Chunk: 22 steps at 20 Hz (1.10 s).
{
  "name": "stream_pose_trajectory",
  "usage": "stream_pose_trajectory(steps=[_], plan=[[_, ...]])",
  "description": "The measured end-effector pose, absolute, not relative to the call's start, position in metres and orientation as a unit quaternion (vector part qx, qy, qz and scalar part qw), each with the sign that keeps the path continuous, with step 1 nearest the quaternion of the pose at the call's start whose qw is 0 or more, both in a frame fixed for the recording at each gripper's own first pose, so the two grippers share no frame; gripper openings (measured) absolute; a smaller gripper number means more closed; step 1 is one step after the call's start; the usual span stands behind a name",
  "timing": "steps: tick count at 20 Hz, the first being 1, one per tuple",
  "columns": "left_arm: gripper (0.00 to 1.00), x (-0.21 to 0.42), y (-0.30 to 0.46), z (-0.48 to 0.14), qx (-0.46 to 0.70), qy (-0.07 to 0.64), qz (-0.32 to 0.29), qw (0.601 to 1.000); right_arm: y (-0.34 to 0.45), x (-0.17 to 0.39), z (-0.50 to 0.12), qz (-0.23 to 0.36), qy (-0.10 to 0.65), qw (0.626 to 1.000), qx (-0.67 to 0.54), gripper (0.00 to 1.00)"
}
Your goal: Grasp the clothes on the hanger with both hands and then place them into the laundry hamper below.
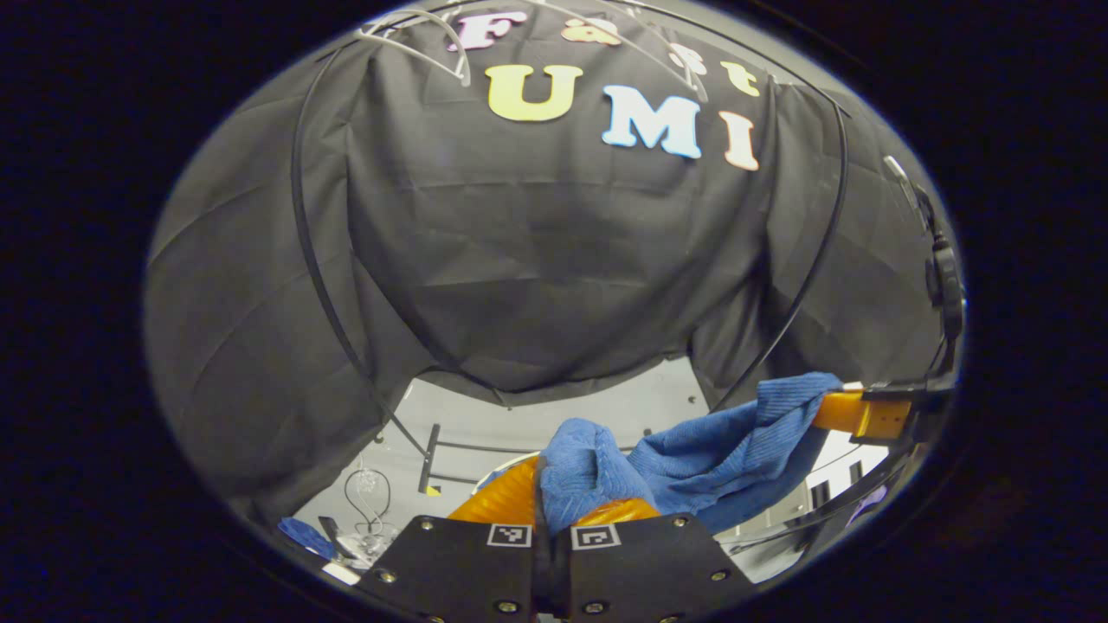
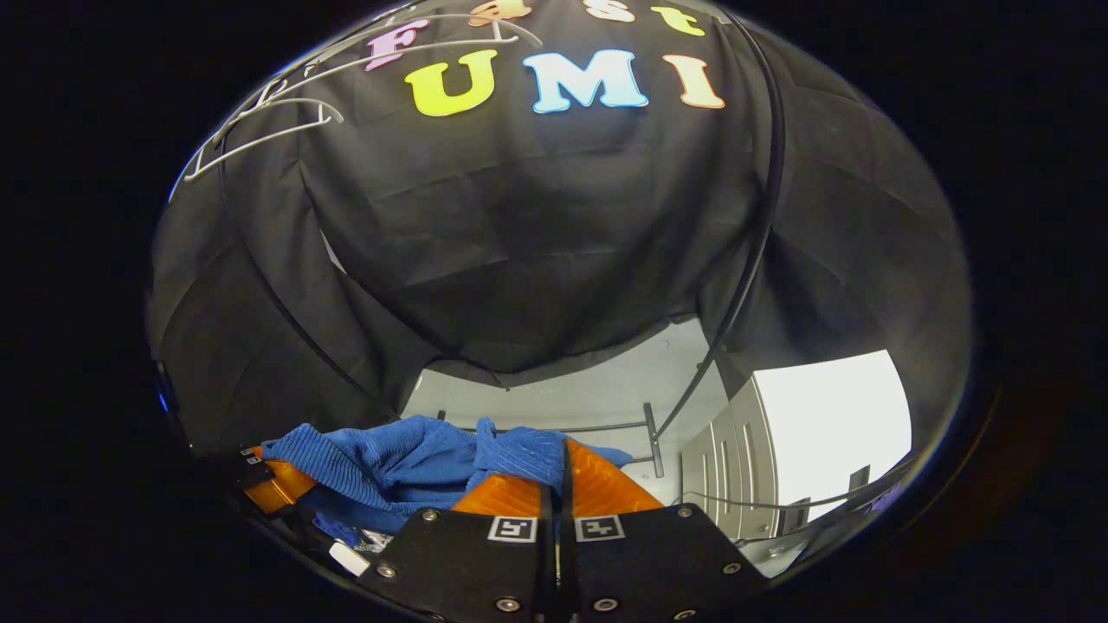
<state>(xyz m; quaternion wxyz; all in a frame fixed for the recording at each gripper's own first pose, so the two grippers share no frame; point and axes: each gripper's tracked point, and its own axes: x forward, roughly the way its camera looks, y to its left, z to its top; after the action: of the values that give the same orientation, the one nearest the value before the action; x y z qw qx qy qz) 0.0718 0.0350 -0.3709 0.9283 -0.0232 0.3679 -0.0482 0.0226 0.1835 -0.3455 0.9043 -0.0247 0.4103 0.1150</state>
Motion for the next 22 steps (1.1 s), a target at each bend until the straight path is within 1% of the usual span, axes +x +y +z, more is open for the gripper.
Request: stream_pose_trajectory(steps=[5,9,11,14,17,18,19,20,21,22], plan=[[0.02,0.077,0.038,-0.428,-0.029,0.406,-0.052,0.912,0.176,0.016,-0.396,0.093,0.437,0.894,-0.03,0.03],[0.02,0.073,0.043,-0.469,-0.015,0.431,-0.073,0.899,0.181,0.005,-0.421,0.094,0.455,0.885,-0.042,0.05],[0.03,0.064,0.047,-0.486,-0.014,0.448,-0.073,0.891,0.181,0.0,-0.434,0.096,0.466,0.878,-0.052,0.05],[0.03,0.06,0.047,-0.496,-0.031,0.459,-0.067,0.886,0.186,-0.002,-0.445,0.106,0.473,0.872,-0.062,0.07],[0.03,0.053,0.048,-0.498,-0.034,0.469,-0.071,0.879,0.187,-0.005,-0.445,0.109,0.479,0.868,-0.071,0.13],[0.05,0.052,0.048,-0.498,-0.036,0.47,-0.073,0.879,0.189,-0.008,-0.445,0.111,0.482,0.866,-0.069,0.12],[0.01,0.05,0.049,-0.497,-0.037,0.47,-0.071,0.879,0.192,-0.009,-0.443,0.111,0.487,0.864,-0.065,0.1],[0.05,0.048,0.051,-0.495,-0.039,0.471,-0.069,0.879,0.193,-0.013,-0.443,0.112,0.491,0.862,-0.061,0.13],[0.05,0.043,0.051,-0.494,-0.047,0.471,-0.07,0.878,0.194,-0.016,-0.442,0.113,0.494,0.86,-0.059,0.14],[0.01,0.041,0.051,-0.491,-0.053,0.472,-0.069,0.877,0.196,-0.02,-0.441,0.115,0.498,0.857,-0.061,0.15]])
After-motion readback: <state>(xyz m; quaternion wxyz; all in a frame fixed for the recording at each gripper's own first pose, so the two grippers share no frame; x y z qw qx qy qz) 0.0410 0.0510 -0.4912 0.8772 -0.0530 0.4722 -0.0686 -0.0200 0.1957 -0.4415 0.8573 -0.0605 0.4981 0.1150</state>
